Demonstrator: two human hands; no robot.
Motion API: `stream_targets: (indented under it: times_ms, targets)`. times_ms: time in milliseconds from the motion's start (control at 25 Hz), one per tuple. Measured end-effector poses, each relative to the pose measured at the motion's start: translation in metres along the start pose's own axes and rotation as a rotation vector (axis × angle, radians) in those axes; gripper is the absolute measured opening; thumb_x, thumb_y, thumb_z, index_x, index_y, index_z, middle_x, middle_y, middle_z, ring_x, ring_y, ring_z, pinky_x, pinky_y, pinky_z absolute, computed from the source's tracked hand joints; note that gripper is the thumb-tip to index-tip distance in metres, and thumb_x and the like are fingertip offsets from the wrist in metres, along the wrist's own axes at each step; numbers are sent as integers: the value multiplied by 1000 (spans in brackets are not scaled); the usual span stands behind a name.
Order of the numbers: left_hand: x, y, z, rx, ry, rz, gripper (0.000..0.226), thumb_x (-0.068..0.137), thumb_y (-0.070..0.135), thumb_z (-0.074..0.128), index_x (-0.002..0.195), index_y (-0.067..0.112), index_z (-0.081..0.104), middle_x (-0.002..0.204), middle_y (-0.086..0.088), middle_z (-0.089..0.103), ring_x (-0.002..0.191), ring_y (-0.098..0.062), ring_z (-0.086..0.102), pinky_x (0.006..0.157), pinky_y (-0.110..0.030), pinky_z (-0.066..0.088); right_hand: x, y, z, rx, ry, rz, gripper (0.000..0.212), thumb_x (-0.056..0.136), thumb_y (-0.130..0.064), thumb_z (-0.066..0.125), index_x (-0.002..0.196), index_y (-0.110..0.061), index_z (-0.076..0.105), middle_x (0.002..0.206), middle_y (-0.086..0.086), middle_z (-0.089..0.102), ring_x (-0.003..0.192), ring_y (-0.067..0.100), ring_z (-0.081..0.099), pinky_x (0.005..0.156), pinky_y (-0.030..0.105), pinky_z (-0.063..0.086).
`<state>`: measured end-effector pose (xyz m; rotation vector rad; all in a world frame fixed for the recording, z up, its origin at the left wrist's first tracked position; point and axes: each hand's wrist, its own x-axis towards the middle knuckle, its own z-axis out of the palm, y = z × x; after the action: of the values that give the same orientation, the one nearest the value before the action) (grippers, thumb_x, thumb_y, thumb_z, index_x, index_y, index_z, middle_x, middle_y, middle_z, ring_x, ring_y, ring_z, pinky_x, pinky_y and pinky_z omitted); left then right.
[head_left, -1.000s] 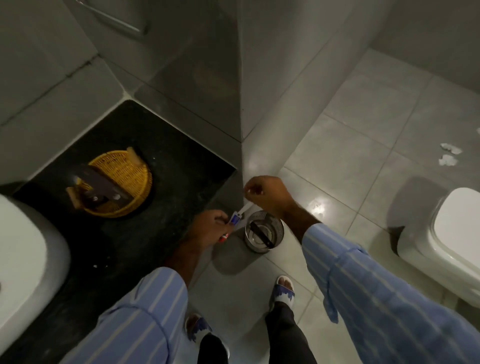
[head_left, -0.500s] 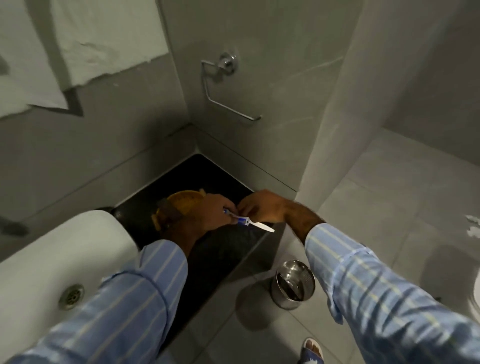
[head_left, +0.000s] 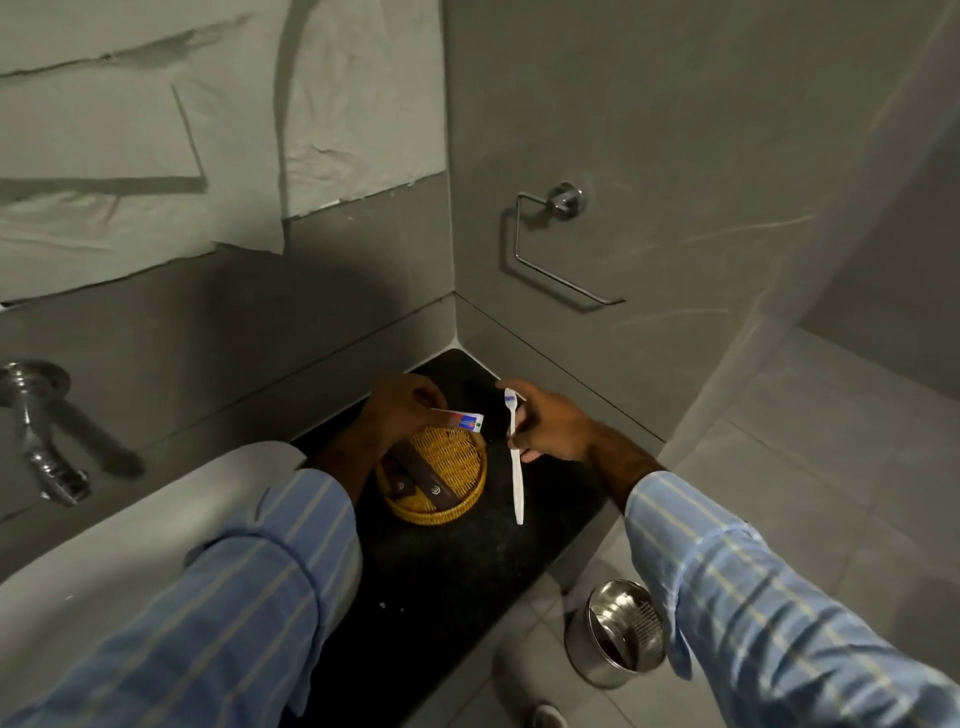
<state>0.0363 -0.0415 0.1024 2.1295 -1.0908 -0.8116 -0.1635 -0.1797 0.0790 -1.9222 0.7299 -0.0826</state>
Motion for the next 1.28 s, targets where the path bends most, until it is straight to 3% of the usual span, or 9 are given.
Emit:
stream_targets:
  times_ms: [120, 240, 320, 440, 560, 720, 920, 1080, 1280]
  targets:
    - [20, -16, -4, 14, 47, -62, 30, 68, 23, 86, 94, 13, 75, 94, 2, 69, 84, -9, 61, 65, -22, 49, 31, 9, 1, 83, 47, 7, 66, 80, 3, 71, 130, -33, 48, 98, 10, 66, 83, 25, 72, 66, 37, 63]
    - [46, -34, -3, -20, 63, -113, 28, 73, 16, 83, 99, 8, 76, 104, -10, 72, 96, -21, 66, 85, -35, 57, 75, 21, 9, 141, 129, 28, 38, 88, -2, 65, 115, -26, 57, 98, 12, 66, 74, 23, 73, 69, 43, 63]
    - [70, -48, -2, -15, 55, -151, 27, 77, 14, 80, 102, 6, 76, 106, -14, 72, 99, -25, 68, 92, -42, 56, 113, 29, 13, 173, 148, 40, 27, 90, -3, 61, 107, -25, 61, 94, 13, 66, 67, 18, 71, 67, 39, 63]
    - [106, -69, 2, 40, 43, -172, 32, 72, 11, 83, 101, 2, 73, 103, -17, 72, 94, -29, 70, 87, -43, 58, 168, 41, 20, 198, 75, 69, 28, 90, -5, 60, 112, -24, 62, 97, 5, 64, 76, 13, 69, 58, 21, 57]
    - [144, -88, 10, 142, 5, -170, 29, 67, 13, 87, 88, 3, 70, 95, -13, 72, 87, -27, 70, 73, -27, 54, 217, 59, 32, 219, 14, 129, 31, 89, -3, 61, 116, -19, 63, 101, 1, 61, 89, 16, 66, 63, 24, 57]
    - [179, -108, 26, 305, -145, -193, 25, 68, 19, 86, 87, 9, 74, 97, -5, 71, 91, -19, 67, 68, -16, 41, 263, 86, 50, 201, -56, 149, 30, 89, -1, 62, 114, -16, 66, 96, -4, 60, 86, 13, 64, 63, 22, 57]
    - [209, -125, 36, 351, -208, -280, 27, 73, 20, 84, 96, 11, 73, 107, -6, 70, 98, -20, 66, 75, -22, 46, 290, 105, 59, 180, -140, 177, 34, 88, 2, 62, 119, -12, 64, 92, -5, 59, 89, 15, 62, 67, 24, 55]
    - [219, -131, 38, 378, -193, -302, 29, 76, 22, 81, 101, 11, 73, 109, -8, 71, 100, -22, 66, 81, -28, 49, 299, 113, 60, 168, -182, 200, 36, 88, 2, 61, 123, -9, 61, 96, 1, 58, 84, 12, 61, 62, 17, 53]
    - [215, -138, 43, 382, -188, -271, 31, 81, 24, 76, 108, 12, 68, 114, -10, 68, 106, -25, 63, 90, -34, 51, 295, 125, 61, 74, -193, 172, 46, 79, -3, 73, 121, -16, 63, 97, -1, 64, 98, 22, 65, 79, 34, 59]
